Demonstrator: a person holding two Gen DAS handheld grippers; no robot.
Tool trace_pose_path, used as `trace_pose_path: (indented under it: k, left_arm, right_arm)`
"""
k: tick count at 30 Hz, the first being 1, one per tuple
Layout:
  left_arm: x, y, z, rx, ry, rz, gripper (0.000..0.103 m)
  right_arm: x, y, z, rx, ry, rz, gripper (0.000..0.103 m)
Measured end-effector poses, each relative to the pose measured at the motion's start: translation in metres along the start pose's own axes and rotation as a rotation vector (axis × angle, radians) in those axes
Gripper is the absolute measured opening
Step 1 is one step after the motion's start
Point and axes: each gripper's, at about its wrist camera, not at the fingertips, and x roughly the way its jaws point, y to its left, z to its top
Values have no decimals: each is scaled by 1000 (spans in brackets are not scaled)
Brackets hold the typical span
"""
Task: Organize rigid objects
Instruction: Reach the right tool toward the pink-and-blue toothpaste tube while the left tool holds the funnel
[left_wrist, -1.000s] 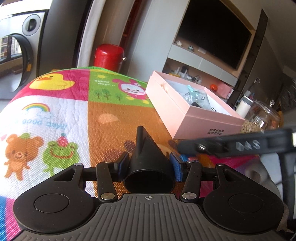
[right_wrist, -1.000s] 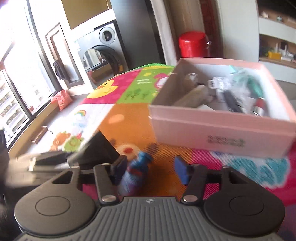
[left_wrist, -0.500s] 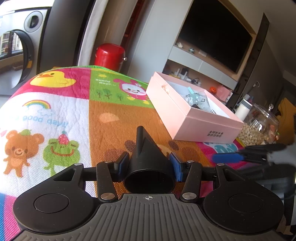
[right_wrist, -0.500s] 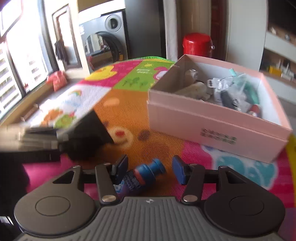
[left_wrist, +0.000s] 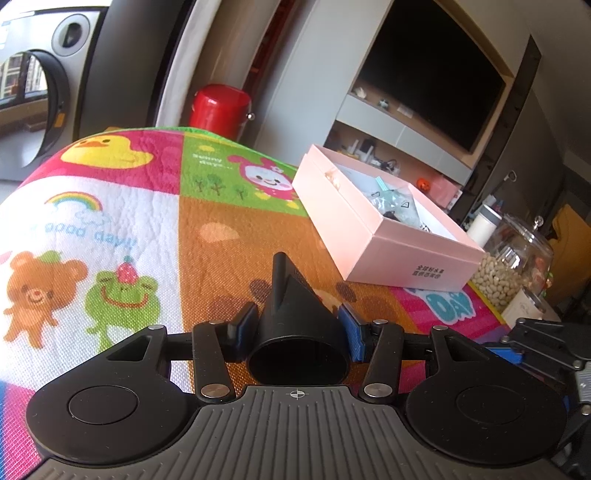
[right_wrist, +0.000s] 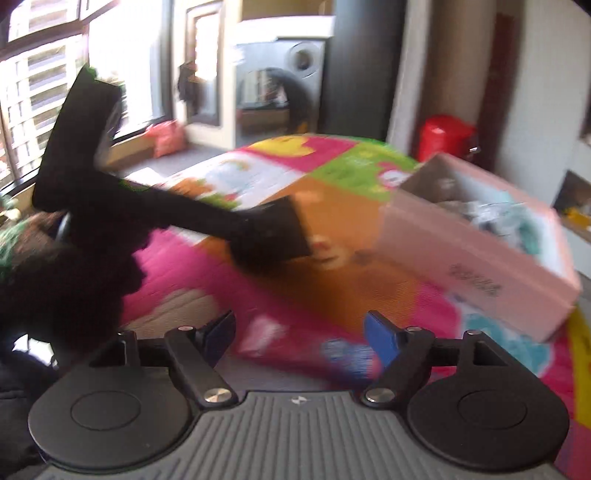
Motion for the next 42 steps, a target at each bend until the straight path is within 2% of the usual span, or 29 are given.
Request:
trace_pose_path:
  k: [3, 6, 8, 15, 19, 23, 29, 32, 35, 38, 42]
  left_arm:
    - [0, 3, 0, -17, -2, -10, 53]
    - [-1, 4, 0, -27, -3, -16, 53]
    - [0, 4, 0, -26, -3, -16, 53]
    - [-1, 6, 0, -38, -3, -23, 53]
    - [0, 7, 0, -43, -3, -26, 53]
    - [-1, 8, 0, -50, -3, -30, 53]
    - [-1, 8, 0, -48, -3, -29, 53]
    - [0, 8, 1, -44, -3, -27, 53]
    - [0, 8, 0, -42, -3, -25, 53]
    - [0, 8, 0, -42, -4, -26, 53]
    - [0, 8, 0, -40, -4, -25, 53]
  right_arm:
    - [6, -1, 3, 11, -5, -26, 77]
    - [17, -1, 3, 33, 37, -42, 77]
    - [15, 2, 2, 32, 33, -53, 77]
    - [-8, 3, -14, -93, 39, -135, 78]
    - [-26, -16, -25, -86, 55, -200, 78]
    - [-40, -37, -35, -59, 68, -306, 78]
    - [-41, -82, -31, 298, 86, -141, 77]
    - [-23, -89, -22, 400, 84, -74, 71]
    - [4, -87, -10, 434, 93, -93, 60]
    - [23, -80, 3, 400, 74, -104, 54]
    - [37, -68, 11, 302, 64, -115, 40]
